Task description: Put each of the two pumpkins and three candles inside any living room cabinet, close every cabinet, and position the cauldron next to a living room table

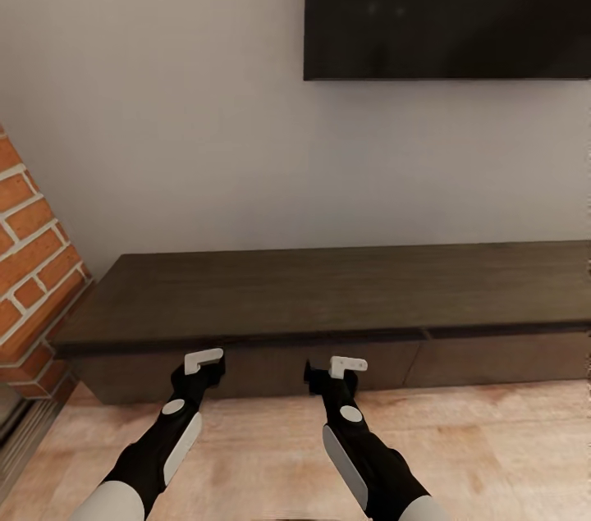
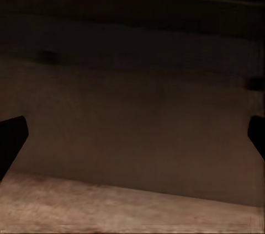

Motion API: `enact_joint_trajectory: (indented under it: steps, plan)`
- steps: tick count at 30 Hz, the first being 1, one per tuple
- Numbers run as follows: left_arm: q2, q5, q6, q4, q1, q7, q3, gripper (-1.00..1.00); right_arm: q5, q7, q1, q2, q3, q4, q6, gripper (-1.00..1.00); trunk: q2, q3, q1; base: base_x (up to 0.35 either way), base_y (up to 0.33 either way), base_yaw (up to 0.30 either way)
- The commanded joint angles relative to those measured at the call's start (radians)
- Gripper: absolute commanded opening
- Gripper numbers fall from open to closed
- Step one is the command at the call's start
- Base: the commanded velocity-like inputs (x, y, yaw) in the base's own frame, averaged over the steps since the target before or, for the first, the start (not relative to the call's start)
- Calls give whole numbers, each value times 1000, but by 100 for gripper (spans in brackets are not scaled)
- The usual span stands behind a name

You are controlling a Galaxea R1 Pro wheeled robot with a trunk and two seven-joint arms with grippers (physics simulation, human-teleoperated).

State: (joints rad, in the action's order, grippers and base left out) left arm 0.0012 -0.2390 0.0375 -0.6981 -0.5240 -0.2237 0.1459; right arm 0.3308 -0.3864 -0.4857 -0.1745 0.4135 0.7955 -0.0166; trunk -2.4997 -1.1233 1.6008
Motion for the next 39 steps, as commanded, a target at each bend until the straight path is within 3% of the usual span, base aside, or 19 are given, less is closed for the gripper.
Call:
enact_joint_trajectory:
  steps: [1,11,15,16,19,21,26,27,31,39]
  plan:
    - [1,-10,4,0,-1,-8,6,100,5,-7,-1,0,2,1,-2,100,0,-1,-1,-300,0,0]
    - [2,-10,1,0,-1,-5,6,100,8,-6,-1,0,2,2,-7,100,0,-1,-1,-335,0,0]
    - [3,-11,-27,-6,-1,-4,3,100,13,-9,-19,0,1,6,-76,100,0,-1,-1,-339,0,0]
    - [4,-11,-93,-12,-1,-3,-3,100,15,-11,-36,0,-1,9,-148,100,0,-1,-1,-339,0,0]
    - [6,-11,-238,-17,-3,-4,-8,100,16,-14,-45,0,-15,28,-246,100,0,-1,-1,-338,0,0]
    - [6,-12,-419,-32,-5,-5,-10,100,17,-16,-48,0,-65,86,-358,100,0,-1,-1,-187,0,0]
    - [6,-13,-665,-155,-5,-4,-12,100,17,-17,-50,0,-160,162,-551,100,0,-1,-1,-41,0,0]
    - [7,-13,-756,-218,-5,-3,-27,100,17,-16,-50,0,-195,185,-620,100,5,2,-4,-9,0,0]
    - [6,-16,-856,-285,-5,-3,-80,100,17,-16,-49,0,-235,209,-697,100,33,15,-19,-3,0,0]
    - [5,-17,-914,-294,-6,-7,-92,100,20,-15,-50,0,-240,211,-723,100,89,40,-50,0,0,0]
